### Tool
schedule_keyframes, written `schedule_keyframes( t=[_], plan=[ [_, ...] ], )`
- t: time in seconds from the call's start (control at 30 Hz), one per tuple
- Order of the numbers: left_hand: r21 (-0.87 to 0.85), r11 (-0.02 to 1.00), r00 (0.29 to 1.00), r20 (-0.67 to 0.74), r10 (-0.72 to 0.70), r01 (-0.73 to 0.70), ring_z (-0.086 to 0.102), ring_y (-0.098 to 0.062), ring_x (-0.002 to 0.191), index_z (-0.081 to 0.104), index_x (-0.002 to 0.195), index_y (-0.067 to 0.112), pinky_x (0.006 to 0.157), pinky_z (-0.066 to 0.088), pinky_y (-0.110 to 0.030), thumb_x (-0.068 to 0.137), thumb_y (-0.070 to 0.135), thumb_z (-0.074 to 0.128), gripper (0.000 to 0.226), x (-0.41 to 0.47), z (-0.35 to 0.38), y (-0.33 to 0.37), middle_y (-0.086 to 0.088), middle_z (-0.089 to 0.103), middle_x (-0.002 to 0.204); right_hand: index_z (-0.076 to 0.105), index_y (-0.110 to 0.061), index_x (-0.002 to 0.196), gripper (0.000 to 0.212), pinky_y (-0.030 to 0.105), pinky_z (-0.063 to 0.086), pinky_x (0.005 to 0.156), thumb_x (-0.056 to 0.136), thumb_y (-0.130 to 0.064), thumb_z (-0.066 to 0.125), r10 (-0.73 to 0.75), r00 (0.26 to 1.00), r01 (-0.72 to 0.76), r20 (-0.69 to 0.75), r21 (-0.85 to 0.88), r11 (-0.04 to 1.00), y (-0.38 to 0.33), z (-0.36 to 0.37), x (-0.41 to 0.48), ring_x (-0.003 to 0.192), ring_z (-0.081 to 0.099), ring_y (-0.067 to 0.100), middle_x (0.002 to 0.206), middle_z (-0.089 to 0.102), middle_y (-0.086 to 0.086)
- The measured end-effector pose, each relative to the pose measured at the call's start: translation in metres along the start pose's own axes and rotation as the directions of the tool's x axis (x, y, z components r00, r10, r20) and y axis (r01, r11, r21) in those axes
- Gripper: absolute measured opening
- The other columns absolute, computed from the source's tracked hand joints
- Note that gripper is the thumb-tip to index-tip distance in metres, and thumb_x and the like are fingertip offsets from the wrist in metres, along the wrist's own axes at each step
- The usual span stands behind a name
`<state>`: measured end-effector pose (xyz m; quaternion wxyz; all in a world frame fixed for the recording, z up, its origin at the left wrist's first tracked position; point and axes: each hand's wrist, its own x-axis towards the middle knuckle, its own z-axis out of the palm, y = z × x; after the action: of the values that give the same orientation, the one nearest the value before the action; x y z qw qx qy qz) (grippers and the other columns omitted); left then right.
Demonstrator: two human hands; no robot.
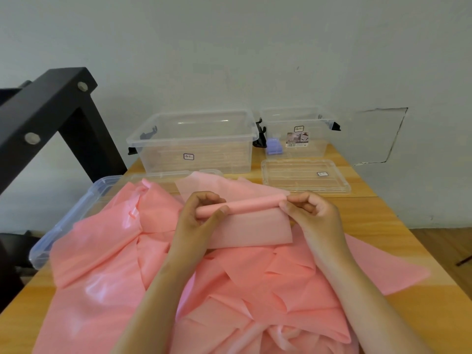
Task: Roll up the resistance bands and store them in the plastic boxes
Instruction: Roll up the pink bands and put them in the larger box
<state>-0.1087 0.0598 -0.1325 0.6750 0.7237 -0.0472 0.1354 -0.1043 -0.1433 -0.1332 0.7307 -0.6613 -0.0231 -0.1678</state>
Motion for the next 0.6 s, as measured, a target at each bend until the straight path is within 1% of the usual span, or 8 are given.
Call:
schedule_keyframes(
  t=[0.07,0.13,0.23,0.3,0.37,0.47,0.6],
  plan=[
    [-0.007,1.000,1.000,0.004,-0.014,0.014,0.054,-0.002,0.066,0.059,0.099,0.018,0.050,0.039,-0.026,0.089,0.013,0.063,0.012,-0.0003,-0.0011,-0.0002,0.018,0.063,0.085,0.066,-0.009,0.074,0.011,0.014,0.050,0.061,0.081,-0.002,0.072,-0.008,1.000,0.008,0.010,0.013,1.000,-0.0009,0.0004,-0.0008,0.063,0.061,0.003,0.065,0.068,-0.008],
    [-0.025,0.999,0.999,0.012,-0.038,0.038,0.050,-0.005,0.064,0.061,0.094,0.022,0.045,0.037,-0.024,0.090,0.014,0.061,0.009,-0.0002,-0.0027,-0.0008,0.016,0.061,0.085,0.067,-0.007,0.073,0.010,0.014,0.050,0.061,0.081,-0.001,0.071,-0.017,1.000,0.017,0.020,0.023,1.000,-0.0015,0.0005,-0.0010,0.061,0.060,0.001,0.063,0.067,-0.009],
    [-0.033,0.997,0.997,0.032,-0.066,0.067,0.048,-0.007,0.062,0.062,0.085,0.028,0.038,0.034,-0.021,0.091,0.014,0.061,0.015,0.0001,-0.0047,-0.0010,0.009,0.061,0.091,0.067,-0.006,0.073,0.010,0.013,0.049,0.060,0.082,0.000,0.070,-0.014,0.999,0.013,0.035,0.025,1.000,-0.0021,0.0005,-0.0010,0.061,0.060,-0.001,0.061,0.066,-0.011],
    [-0.072,0.992,0.993,0.055,-0.102,0.105,0.047,-0.008,0.059,0.062,0.084,0.028,0.037,0.034,-0.021,0.089,0.013,0.063,0.016,0.0001,-0.0053,-0.0008,0.008,0.059,0.087,0.068,-0.009,0.073,0.012,0.014,0.050,0.063,0.082,-0.002,0.070,-0.011,0.999,0.010,0.038,0.012,1.000,-0.0015,-0.0001,-0.0005,0.063,0.061,0.000,0.063,0.067,-0.011],
    [-0.087,0.989,0.992,0.048,-0.114,0.118,0.049,-0.010,0.062,0.062,0.086,0.027,0.038,0.036,-0.023,0.085,0.013,0.067,0.015,0.0010,-0.0064,-0.0015,0.011,0.059,0.083,0.069,-0.012,0.072,0.013,0.015,0.051,0.065,0.084,-0.004,0.069,0.001,0.999,-0.002,0.040,0.012,1.000,-0.0009,-0.0003,-0.0004,0.066,0.061,0.003,0.066,0.067,-0.009],
    [-0.115,0.987,0.994,0.007,-0.109,0.109,0.052,-0.016,0.070,0.062,0.087,0.030,0.045,0.039,-0.028,0.077,0.021,0.076,0.019,0.0026,-0.0074,-0.0023,0.009,0.060,0.087,0.067,-0.011,0.073,0.012,0.014,0.047,0.063,0.084,-0.007,0.069,0.026,0.999,-0.027,0.043,0.018,0.999,-0.0010,0.0015,-0.0013,0.065,0.059,0.005,0.067,0.066,-0.005],
    [-0.139,0.984,0.993,-0.026,-0.113,0.109,0.055,-0.019,0.075,0.061,0.087,0.034,0.057,0.046,-0.036,0.080,0.015,0.075,0.025,0.0019,-0.0037,-0.0043,0.003,0.063,0.092,0.059,-0.009,0.071,0.018,0.009,0.039,0.056,0.078,-0.005,0.075,0.017,0.999,-0.017,0.027,-0.012,1.000,-0.0015,0.0045,-0.0028,0.058,0.052,-0.001,0.062,0.059,-0.006]
  ],
)
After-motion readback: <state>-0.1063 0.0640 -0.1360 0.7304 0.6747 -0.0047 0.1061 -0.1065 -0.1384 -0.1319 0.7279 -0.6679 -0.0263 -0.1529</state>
